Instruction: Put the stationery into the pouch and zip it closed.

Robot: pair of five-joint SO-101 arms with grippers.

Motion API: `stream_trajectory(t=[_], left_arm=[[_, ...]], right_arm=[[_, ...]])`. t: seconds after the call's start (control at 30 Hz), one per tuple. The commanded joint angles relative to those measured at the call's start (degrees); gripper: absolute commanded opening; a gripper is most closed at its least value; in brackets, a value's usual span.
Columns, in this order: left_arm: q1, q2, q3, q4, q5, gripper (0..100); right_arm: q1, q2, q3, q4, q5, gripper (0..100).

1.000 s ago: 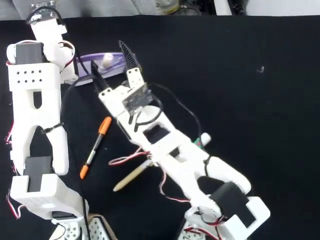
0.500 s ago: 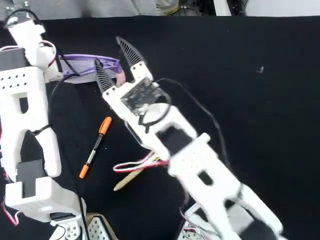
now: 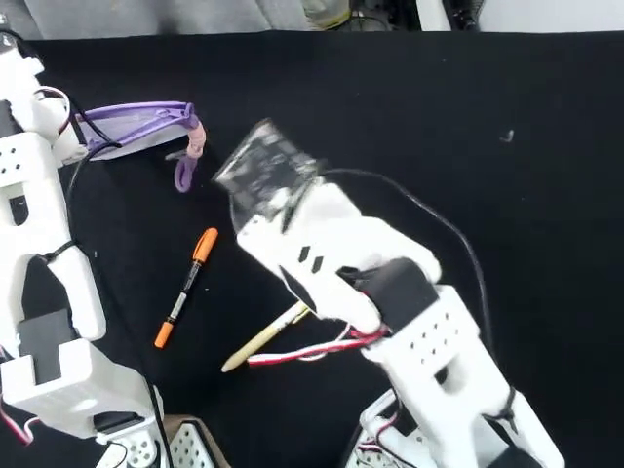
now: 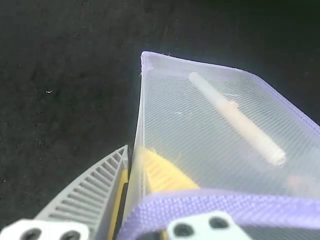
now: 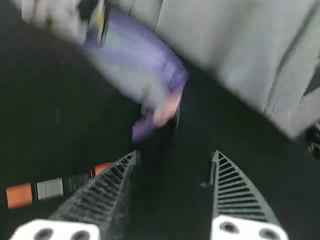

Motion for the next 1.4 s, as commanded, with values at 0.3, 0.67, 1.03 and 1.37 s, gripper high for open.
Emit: stream_trajectory(t=[0.3, 0.67, 1.03, 1.37], left_arm=[[-1.7, 0.0, 0.7, -0.8, 0.1, 3], [-1.7, 3.7, 0.0, -1.7, 0.1, 3], [-1.9, 5.2, -1.9, -1.1, 0.1, 3], [-1.7, 5.2, -1.8, -1.1, 0.1, 3]], right_arm=[[-5.8, 4.3, 20.4, 12.4, 45.7, 21.1], [-14.7, 7.9, 30.3, 6.1, 52.8, 21.1], [-15.9, 38.0, 18.6, 0.2, 49.5, 19.9], [-14.5, 36.3, 13.8, 3.8, 48.2, 0.9]])
